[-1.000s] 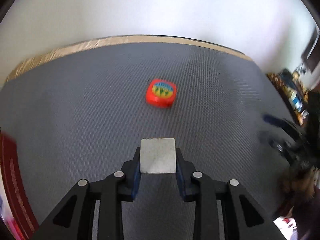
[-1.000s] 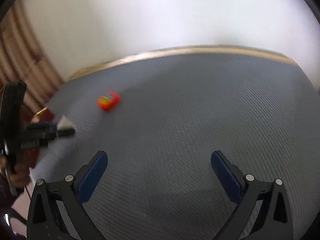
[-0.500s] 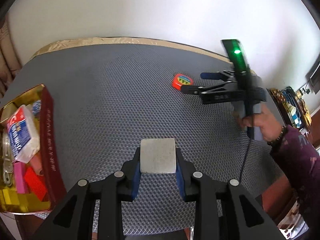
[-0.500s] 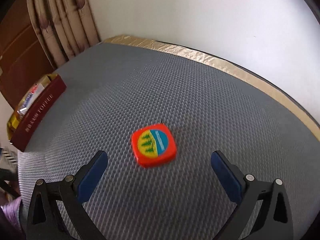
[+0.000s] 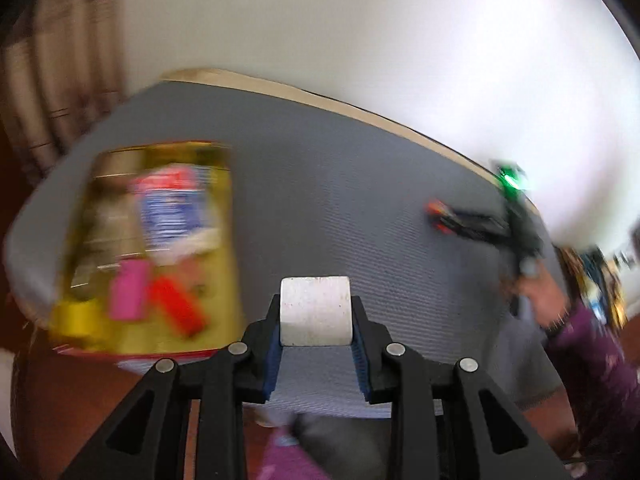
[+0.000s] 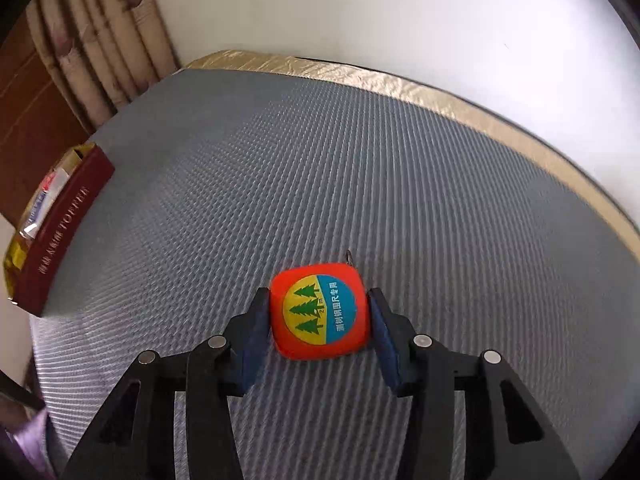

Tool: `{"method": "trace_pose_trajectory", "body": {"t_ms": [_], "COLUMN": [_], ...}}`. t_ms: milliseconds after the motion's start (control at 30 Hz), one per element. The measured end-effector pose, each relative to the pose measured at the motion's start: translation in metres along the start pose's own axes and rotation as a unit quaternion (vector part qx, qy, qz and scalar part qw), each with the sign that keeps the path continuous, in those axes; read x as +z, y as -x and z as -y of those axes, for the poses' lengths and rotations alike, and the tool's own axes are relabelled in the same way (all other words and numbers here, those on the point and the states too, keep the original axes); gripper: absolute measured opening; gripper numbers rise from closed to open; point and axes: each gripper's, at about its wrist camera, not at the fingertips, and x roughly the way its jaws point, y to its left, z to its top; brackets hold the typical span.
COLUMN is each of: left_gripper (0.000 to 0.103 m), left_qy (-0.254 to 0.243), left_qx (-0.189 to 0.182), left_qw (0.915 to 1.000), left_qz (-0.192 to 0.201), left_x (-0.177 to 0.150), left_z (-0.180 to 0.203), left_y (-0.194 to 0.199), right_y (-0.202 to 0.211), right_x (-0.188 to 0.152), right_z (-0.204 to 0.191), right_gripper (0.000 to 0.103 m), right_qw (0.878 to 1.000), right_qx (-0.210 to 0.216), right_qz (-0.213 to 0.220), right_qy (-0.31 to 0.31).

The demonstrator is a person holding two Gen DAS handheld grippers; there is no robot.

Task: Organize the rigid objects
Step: 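Carry the white cube toward the tin while the right gripper grasps the orange-red badge, then lower the white cube and orange-red badge into the tin and open both grippers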

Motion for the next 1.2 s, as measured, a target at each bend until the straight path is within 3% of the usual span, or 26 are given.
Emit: {"method": "trace_pose_trajectory", "body": {"t_ms": [133, 300, 433, 700, 1033, 1100, 1200], "left_gripper": [0.030, 0.030, 0.030, 0.030, 0.035, 0.035, 0.037], "left_qy": [0.040, 0.072, 0.059, 0.046, 0.042, 0.048, 0.051], "left_qx": [0.074, 0.097, 0.104, 0.048, 0.042, 0.054, 0.105], "left_qw": [0.9964, 0.9927, 0.9926, 0.9971, 0.9963, 0.9961, 0.9931], "left_qz": [0.012, 0.009, 0.021, -0.037, -0.063, -0.051, 0.016], "left_x": [-0.002, 0.001, 0.009, 0.012, 0.004, 0.002, -0.008], "left_z": [-0.057, -0.106, -0.111, -0.107, -0.109, -0.111, -0.107], "left_y": [0.026, 0.032, 0.023, -0.035, -0.059, -0.052, -0.019], "right_y": [0.028, 0.050, 0.061, 0.071, 0.073, 0.072, 0.072], "right_x": [-0.024, -0.047, -0.056, -0.047, -0.014, -0.009, -0.001], "right_z": [-0.006, -0.030, -0.057, -0.103, -0.166, -0.176, -0.195], "right_gripper": [0.045, 0.045, 0.045, 0.045, 0.045, 0.045, 0.045], "right_qw": [0.998, 0.993, 0.991, 0.985, 0.981, 0.980, 0.976], "right_qx": [0.036, 0.078, 0.096, 0.139, 0.182, 0.189, 0.208], "right_qz": [0.021, 0.031, 0.034, 0.038, 0.043, 0.045, 0.045], "right_qy": [-0.051, -0.088, -0.089, -0.091, -0.054, -0.050, -0.044]}}
